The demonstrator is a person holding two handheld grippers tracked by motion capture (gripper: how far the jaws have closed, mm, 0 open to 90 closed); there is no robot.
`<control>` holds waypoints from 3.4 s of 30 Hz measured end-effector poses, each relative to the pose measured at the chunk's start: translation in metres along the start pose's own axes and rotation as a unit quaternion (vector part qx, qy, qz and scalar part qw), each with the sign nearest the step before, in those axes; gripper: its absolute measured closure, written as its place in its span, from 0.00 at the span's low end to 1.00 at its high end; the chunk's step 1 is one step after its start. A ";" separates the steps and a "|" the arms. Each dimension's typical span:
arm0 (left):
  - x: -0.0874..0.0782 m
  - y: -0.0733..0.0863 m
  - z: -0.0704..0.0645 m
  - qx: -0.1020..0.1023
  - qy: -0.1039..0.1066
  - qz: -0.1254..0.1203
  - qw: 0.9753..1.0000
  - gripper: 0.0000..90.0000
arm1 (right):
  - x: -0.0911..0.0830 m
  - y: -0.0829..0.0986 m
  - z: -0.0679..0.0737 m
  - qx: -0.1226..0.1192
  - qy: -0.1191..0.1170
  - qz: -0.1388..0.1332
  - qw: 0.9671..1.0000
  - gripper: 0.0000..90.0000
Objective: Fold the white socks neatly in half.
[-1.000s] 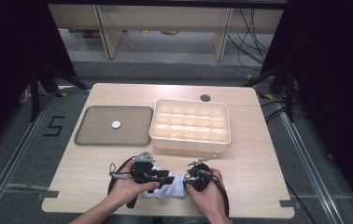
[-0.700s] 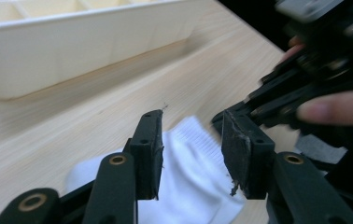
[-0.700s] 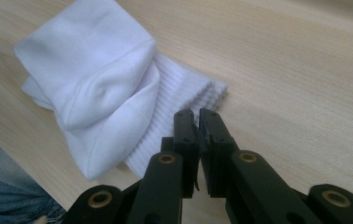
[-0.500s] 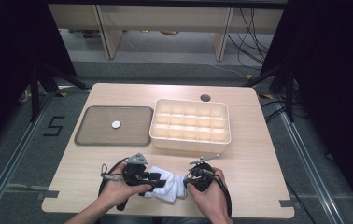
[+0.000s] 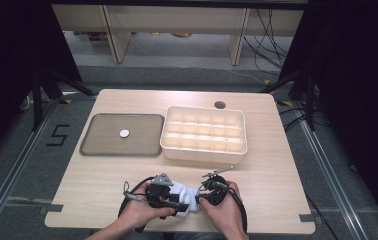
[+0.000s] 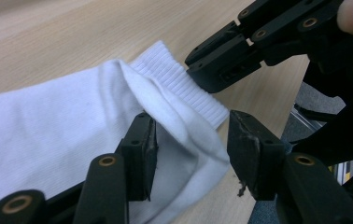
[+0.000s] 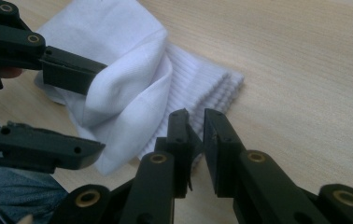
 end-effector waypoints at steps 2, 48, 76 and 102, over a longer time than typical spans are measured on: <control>0.002 0.000 -0.002 0.014 -0.006 0.004 1.000 0.58 | 0.000 -0.001 -0.003 -0.020 0.002 -0.002 1.000 0.90; -0.002 -0.014 -0.002 0.043 0.009 -0.022 0.999 0.67 | -0.017 -0.012 -0.001 -0.009 -0.001 -0.037 0.999 0.90; -0.060 -0.002 0.079 -0.043 -0.063 -0.041 0.996 0.63 | 0.013 -0.028 0.037 -0.056 -0.047 0.012 0.997 0.98; -0.018 0.018 0.076 -0.139 -0.008 0.040 0.989 0.91 | 0.025 -0.014 0.016 -0.036 -0.034 0.032 0.998 0.99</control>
Point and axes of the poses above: each handheld gripper's, and its own axes: x roughly forward along the jaws, y roughly out of its underside, z roughly to its left, the point moved 8 cm from there along x, roughly forward along the jaws, and after that the axes turned 12 degrees about -y, right-handed, at the moved point
